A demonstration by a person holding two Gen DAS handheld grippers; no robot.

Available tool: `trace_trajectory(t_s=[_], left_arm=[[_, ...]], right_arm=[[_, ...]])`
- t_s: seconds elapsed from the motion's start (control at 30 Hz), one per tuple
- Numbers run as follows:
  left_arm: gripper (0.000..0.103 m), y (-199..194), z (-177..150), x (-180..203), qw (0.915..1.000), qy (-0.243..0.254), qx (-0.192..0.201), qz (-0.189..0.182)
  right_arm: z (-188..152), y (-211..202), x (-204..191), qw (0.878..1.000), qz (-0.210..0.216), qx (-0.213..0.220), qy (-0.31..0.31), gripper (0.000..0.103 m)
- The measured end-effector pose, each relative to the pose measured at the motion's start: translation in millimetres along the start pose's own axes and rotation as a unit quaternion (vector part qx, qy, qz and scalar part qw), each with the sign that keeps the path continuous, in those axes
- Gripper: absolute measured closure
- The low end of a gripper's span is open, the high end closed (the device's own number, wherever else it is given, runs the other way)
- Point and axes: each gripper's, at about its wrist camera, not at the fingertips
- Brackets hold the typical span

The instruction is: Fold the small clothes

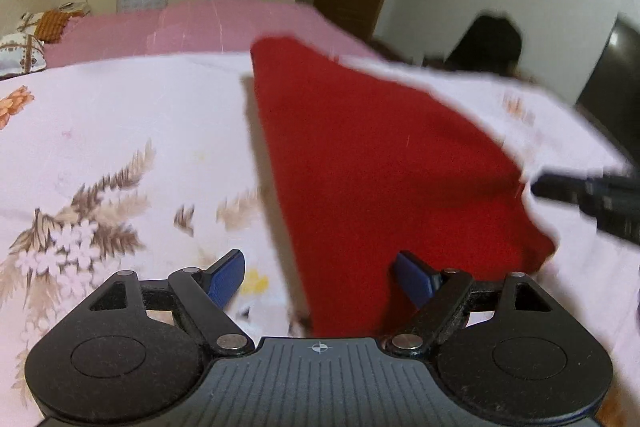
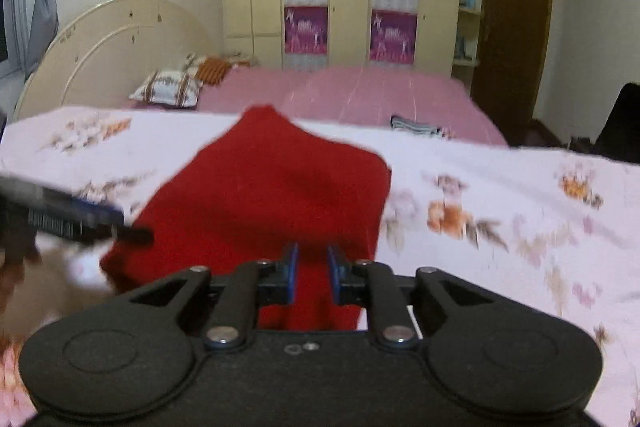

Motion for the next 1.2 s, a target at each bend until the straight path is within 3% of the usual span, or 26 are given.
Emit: trace_trajectory(t_s=[0.1,0.13,0.2,0.27,0.33,0.5,0.63,0.7,0.77,0.87,0.93,1.0,1.13,1.2], left_arm=[[0.020,-7.0,4.4,-3.2,1.0000,-0.001,0.006,0.000],[0.021,-14.8,10.4,-5.2,0.9998,0.003,0.021,0.005],[0.021,-27.4,31.9,-12.1,0.9980,0.015,0.062,0.005],[0.021,-22.3,58.1,-17.5,0.9973,0.009,0.073,0.005],[0.021,-10.0,85.1,-14.0,0.9955,0.017,0.093,-0.002],[0.021,45.3,120.0,1.5,0.9958,0.048,0.078,-0.012],[0.020,90.3,120.3,3.7,0.9971,0.068,0.034,-0.006],[0.017,99.3,114.8,-7.2,0.9987,0.027,0.040,-0.015],[0.017,93.6,118.1,-7.1,0.9987,0.030,0.040,-0.014],[0.017,80.9,128.0,-4.3,0.9960,0.055,0.069,-0.012],[0.017,84.8,140.9,-8.4,0.9954,0.043,0.085,-0.016],[0.017,95.5,150.3,-10.5,0.9955,0.032,0.087,-0.018],[0.017,131.9,149.9,-14.1,0.9996,0.007,0.028,-0.001],[0.017,134.8,150.8,-16.2,0.9997,-0.005,0.026,-0.004]], right_arm=[[-14.3,41.6,4.2,0.994,-0.045,-0.099,-0.026,0.088],[-19.3,42.0,9.3,0.993,-0.045,-0.103,-0.025,0.084],[-10.0,27.2,16.4,0.996,-0.037,-0.077,-0.018,0.086],[10.2,20.5,23.0,0.999,-0.045,-0.029,-0.010,0.082],[35.2,34.4,33.4,0.999,-0.040,-0.007,0.031,0.084],[71.1,96.4,46.0,0.996,-0.024,-0.008,0.082,0.093],[71.0,131.9,39.2,0.998,-0.019,-0.035,0.056,0.094],[59.5,149.6,41.0,0.996,-0.025,-0.066,0.053,0.094],[60.3,152.0,38.6,0.997,-0.026,-0.056,0.041,0.094],[72.9,136.1,33.1,0.998,-0.016,-0.051,0.012,0.090],[79.3,131.8,38.4,0.999,-0.018,-0.027,0.024,0.087],[84.8,141.8,43.3,0.998,-0.028,-0.035,0.038,0.085],[75.1,173.2,48.8,0.996,-0.034,-0.075,0.037,0.078],[74.7,175.0,51.4,0.996,-0.030,-0.076,0.042,0.078]])
Point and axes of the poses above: each gripper's, at about its wrist camera, not at the fingertips, and y roughly the way its jaws point, x to its right, z to its top, and after that the axes turned 1 degree about y, right-handed
